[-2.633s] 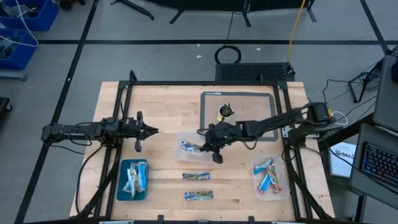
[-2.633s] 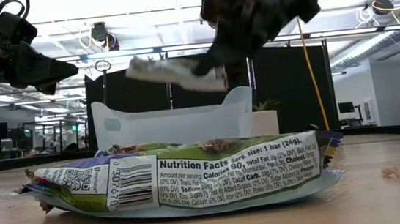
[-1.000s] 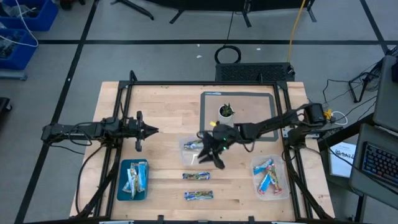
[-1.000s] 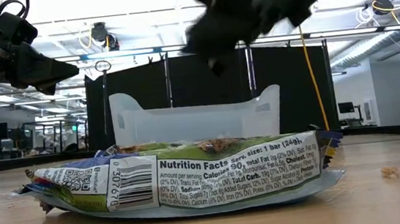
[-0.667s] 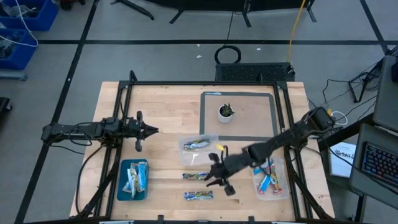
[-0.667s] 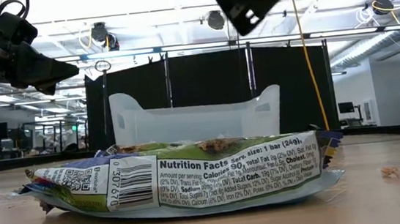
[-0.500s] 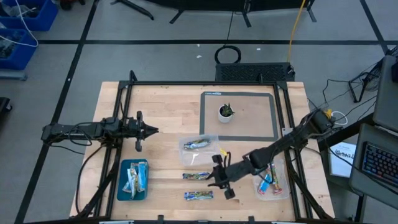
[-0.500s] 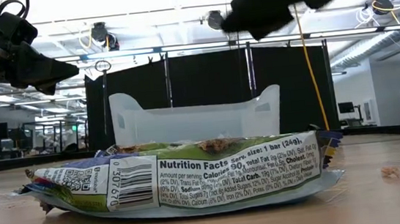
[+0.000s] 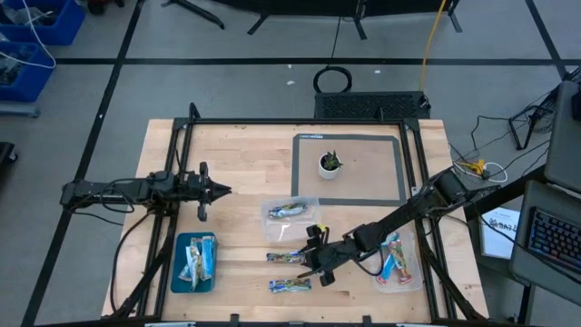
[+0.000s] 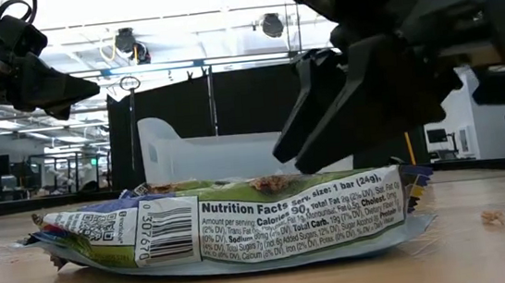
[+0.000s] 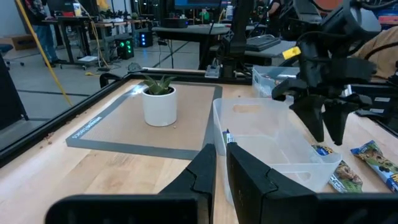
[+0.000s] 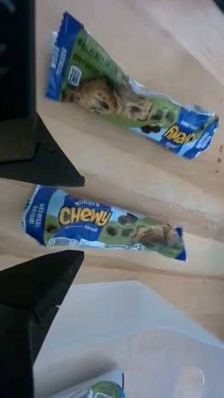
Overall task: Pick and place Granola Bars by type
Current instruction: Put the blue granola bar into the left transparent bin
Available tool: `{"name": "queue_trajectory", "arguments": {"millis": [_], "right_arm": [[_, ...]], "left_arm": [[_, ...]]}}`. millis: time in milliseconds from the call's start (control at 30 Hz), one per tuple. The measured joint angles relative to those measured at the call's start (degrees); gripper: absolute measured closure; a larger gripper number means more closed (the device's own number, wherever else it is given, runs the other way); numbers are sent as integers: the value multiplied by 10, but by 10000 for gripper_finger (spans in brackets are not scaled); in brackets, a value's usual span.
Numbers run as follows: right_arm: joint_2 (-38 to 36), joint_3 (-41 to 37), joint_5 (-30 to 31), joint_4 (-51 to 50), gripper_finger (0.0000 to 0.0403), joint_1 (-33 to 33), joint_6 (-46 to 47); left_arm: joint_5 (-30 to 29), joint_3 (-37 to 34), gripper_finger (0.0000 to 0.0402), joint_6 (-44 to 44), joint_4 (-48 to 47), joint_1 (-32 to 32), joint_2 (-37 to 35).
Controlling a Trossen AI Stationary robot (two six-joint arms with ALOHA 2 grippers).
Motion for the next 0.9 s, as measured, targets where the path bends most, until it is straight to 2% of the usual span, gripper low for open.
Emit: {"name": "queue_trajectory", "arguments": {"millis": [533, 633, 833, 900], "right_arm": [[39, 0, -6, 6, 245, -8, 31], [39, 0, -35, 16, 273, -8, 27], [38, 0, -87, 41, 379, -6, 19], [38, 0, -95, 46, 387, -4, 6]], "left_arm": [[0, 0, 360, 0, 0, 0, 0], [0, 0, 360, 0, 0, 0, 0], [0, 0, 360, 0, 0, 0, 0], [0, 0, 360, 0, 0, 0, 0]]}}
